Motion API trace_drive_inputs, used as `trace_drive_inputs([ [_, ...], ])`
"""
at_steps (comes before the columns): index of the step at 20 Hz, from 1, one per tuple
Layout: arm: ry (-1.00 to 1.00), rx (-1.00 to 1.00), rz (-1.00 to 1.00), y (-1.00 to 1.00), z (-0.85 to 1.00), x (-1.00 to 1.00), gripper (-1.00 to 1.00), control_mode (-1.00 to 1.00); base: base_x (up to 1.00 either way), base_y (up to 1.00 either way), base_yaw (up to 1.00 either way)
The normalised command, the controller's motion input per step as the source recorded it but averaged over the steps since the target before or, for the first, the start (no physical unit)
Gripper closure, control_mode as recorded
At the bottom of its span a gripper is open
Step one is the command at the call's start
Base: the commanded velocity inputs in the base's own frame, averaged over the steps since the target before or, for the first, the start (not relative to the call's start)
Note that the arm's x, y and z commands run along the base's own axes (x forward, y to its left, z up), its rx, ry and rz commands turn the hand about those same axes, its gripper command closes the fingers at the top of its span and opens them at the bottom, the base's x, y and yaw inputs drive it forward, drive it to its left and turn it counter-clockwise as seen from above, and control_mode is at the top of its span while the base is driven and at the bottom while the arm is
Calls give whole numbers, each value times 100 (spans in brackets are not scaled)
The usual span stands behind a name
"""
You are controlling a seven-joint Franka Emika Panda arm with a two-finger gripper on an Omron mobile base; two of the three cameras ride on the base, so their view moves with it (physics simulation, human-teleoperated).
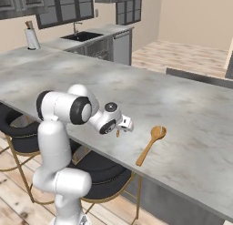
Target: Pick up the metallic utensils from the counter and place them in the open drawer. Make sure not to pick up any wooden utensils.
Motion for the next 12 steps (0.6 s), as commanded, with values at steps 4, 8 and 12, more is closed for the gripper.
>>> trace_drive_inputs([
  [4, 0, 0, 0, 0, -46, 47, -100, -100, 0, 0, 0],
  [8, 0, 0, 0, 0, -51, 58, 100, -100, 0, 0, 0],
  [12, 0, 0, 0, 0, -49, 39, 100, -100, 0, 0, 0],
])
